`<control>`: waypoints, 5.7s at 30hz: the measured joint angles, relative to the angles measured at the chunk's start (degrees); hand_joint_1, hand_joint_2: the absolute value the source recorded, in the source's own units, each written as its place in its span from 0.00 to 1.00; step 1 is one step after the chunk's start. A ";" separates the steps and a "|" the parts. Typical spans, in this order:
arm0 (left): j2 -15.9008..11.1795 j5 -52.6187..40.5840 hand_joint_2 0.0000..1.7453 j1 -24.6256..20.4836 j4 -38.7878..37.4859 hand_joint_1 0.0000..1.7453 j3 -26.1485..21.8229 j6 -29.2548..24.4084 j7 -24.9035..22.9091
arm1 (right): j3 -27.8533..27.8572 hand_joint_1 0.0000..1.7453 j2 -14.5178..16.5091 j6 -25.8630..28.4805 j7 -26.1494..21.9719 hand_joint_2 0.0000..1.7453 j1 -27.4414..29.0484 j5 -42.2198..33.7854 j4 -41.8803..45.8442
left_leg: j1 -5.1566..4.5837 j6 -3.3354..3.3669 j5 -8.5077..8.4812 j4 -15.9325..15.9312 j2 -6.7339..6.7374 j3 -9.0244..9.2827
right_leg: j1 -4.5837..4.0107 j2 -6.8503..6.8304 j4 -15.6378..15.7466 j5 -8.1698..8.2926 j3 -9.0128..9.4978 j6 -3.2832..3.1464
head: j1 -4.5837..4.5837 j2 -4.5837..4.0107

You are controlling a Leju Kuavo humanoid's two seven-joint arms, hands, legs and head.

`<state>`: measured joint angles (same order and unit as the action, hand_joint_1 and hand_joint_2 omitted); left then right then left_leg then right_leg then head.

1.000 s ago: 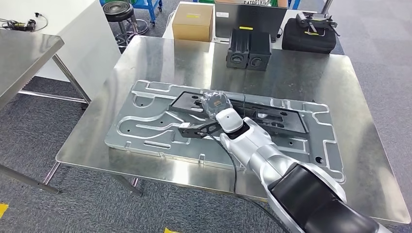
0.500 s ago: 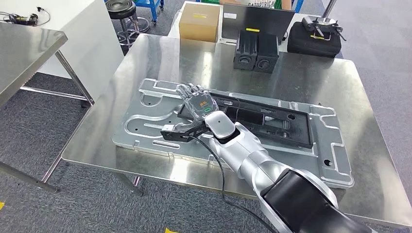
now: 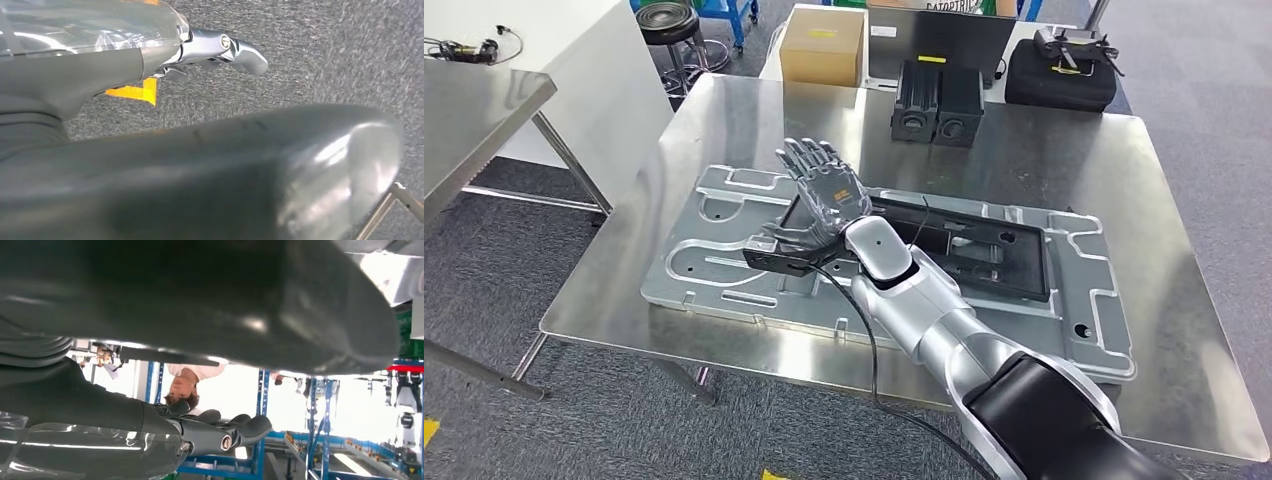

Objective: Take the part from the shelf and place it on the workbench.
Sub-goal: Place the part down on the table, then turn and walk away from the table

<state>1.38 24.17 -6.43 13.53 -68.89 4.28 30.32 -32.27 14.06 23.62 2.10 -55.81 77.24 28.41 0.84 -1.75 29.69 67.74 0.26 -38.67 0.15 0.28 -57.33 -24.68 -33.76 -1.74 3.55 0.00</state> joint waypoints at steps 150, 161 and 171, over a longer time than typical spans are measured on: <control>2.36 -0.01 0.00 1.15 1.18 0.00 -8.39 -1.11 2.21 | 77.49 0.00 -13.22 -9.40 -4.42 0.00 54.92 -24.30 -15.60 | -0.80 2.23 -1.58 -10.28 0.38 8.80 | 0.15 -0.07 0.75 -2.80 3.63 1.99 | -0.01 0.00; 2.14 -0.01 0.00 1.18 1.17 0.00 -8.39 -1.11 2.20 | 77.49 0.00 -13.13 -9.41 -4.42 0.00 54.82 -24.31 -15.75 | -0.02 1.11 -0.79 -7.32 0.19 7.75 | 0.41 -0.07 -0.09 -3.14 3.47 1.87 | -0.01 0.00; 2.14 -0.01 0.00 1.05 1.16 0.00 -8.37 -1.20 1.33 | 79.98 0.00 -13.02 -15.56 0.44 1.00 54.32 -31.99 -15.85 | -0.28 3.94 -1.94 -9.86 0.37 7.94 | 0.65 -0.12 -15.55 -11.31 -3.59 4.47 | -0.01 0.00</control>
<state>3.52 24.17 -5.38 14.69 -77.26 3.08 31.64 47.71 1.05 8.06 2.54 -1.49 45.25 12.56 0.57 2.19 27.75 57.88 0.62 -30.73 0.80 0.16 -72.88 -35.99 -37.36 2.73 3.54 0.00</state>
